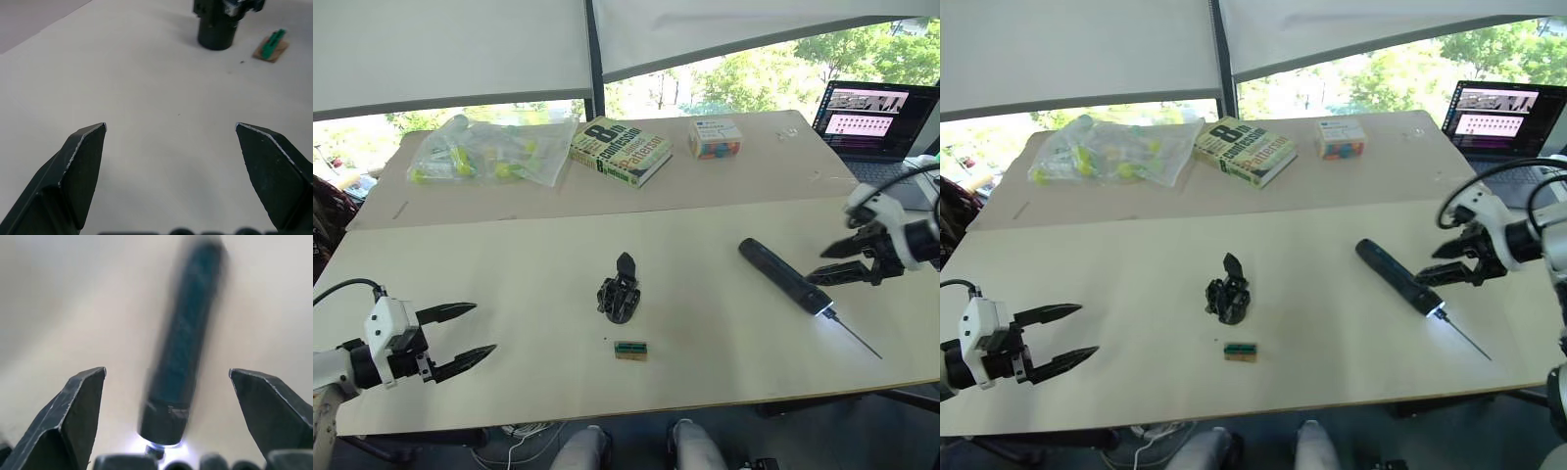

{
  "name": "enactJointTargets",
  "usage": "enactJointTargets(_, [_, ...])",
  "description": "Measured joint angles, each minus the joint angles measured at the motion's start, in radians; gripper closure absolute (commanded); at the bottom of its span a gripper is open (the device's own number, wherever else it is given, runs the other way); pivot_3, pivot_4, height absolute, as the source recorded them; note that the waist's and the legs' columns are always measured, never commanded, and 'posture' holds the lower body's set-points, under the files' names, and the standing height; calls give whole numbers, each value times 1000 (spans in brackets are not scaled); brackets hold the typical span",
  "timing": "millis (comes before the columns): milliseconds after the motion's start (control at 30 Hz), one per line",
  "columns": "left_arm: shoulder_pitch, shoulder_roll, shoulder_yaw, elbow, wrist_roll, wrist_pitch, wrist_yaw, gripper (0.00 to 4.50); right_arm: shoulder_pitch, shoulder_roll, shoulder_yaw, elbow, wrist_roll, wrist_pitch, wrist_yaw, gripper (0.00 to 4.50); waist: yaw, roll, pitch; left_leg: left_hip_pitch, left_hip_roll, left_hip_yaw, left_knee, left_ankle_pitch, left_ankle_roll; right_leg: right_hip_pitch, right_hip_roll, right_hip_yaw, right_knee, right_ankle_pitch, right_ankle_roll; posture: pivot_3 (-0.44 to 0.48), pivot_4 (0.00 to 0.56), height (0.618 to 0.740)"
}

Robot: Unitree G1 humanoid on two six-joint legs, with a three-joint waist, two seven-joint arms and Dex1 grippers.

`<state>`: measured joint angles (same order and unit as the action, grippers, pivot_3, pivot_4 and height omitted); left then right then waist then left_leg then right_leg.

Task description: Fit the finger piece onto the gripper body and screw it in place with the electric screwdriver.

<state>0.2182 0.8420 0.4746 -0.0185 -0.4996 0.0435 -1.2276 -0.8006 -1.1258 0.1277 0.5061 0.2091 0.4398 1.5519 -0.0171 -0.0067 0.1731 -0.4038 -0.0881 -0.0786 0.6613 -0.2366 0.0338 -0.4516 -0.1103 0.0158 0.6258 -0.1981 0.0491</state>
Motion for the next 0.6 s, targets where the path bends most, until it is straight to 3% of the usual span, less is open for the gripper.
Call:
enactJointTargets(100, [32, 9, 26, 45, 35, -48, 0, 0, 152, 64, -150, -94, 102, -218, 13, 26, -3, -1, 0, 5, 1, 1, 0, 0, 0, 4, 0, 1, 1, 0, 0, 0, 150, 740])
enactJointTargets(200, [57, 10, 53, 94, 56, -103, -5, 0, 263, 148, -222, -202, 188, -317, 14, 26, -2, -1, 0, 8, 1, 1, 0, -1, 0, 7, 0, 1, 1, 0, 0, 0, 150, 740])
enactJointTargets(367, [93, -14, 62, 123, 89, -176, 24, 0, 417, 227, -276, -350, 246, -452, 12, 26, 9, -1, 0, 14, 1, 1, 0, -2, 2, 15, -2, 1, -1, 0, 0, 0, 150, 740])
enactJointTargets(600, [113, -45, 72, 93, 88, -179, 71, 0, 473, 249, -279, -379, 245, -574, 11, 26, 10, -2, 0, 15, 1, 1, 0, -2, 2, 15, -1, 1, -1, 0, 1, 0, 150, 740])
